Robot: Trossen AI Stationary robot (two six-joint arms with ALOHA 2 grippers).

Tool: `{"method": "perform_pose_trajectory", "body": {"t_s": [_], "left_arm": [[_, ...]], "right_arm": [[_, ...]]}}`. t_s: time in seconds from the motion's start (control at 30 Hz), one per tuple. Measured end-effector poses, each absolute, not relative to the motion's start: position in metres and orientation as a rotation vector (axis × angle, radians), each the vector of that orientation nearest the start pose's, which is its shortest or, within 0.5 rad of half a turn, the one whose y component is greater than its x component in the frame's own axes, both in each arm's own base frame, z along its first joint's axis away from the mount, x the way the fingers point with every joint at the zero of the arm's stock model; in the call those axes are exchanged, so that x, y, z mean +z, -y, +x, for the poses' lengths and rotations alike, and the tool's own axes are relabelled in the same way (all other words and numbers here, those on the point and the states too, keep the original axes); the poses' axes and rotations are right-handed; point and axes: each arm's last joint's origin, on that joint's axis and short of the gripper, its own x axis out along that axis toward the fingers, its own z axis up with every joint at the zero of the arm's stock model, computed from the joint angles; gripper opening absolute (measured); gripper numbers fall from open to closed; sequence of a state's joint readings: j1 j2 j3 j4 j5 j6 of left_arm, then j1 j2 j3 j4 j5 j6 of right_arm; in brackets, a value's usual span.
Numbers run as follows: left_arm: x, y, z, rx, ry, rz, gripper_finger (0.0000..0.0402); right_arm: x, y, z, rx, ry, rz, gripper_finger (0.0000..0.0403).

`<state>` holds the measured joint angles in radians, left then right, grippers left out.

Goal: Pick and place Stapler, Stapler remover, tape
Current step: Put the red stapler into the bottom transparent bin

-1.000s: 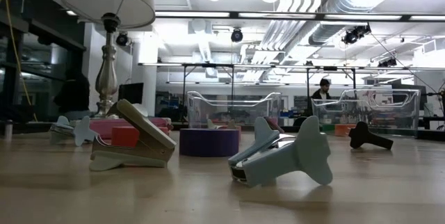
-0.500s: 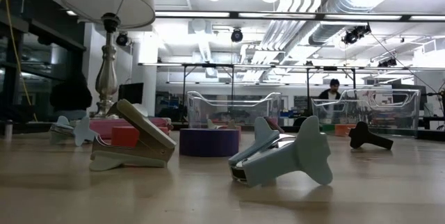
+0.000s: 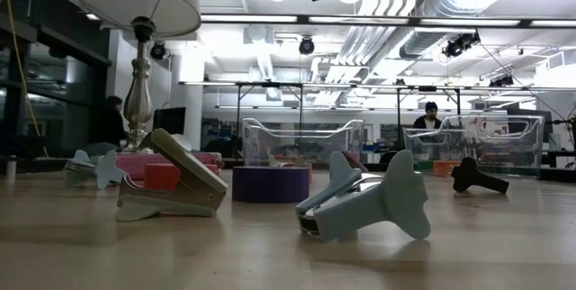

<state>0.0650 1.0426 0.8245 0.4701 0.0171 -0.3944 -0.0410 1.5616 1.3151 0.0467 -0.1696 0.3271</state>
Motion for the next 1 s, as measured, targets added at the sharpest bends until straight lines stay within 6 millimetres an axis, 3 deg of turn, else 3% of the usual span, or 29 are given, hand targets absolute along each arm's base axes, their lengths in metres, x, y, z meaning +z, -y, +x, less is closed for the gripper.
{"method": "perform_pose_trajectory", "body": {"t_s": [0.3,1.0], "left_arm": [[0.353,-0.016,0.249,-0.001,0.274,-0.391,0.0365],[0.347,-0.017,0.257,0.004,0.260,-0.442,0.0365]], "right_arm": [[0.336,0.010,0.372,0.096,-0.249,0.345,0.0202],[0.328,0.017,0.380,0.077,-0.234,0.336,0.0202]]}}
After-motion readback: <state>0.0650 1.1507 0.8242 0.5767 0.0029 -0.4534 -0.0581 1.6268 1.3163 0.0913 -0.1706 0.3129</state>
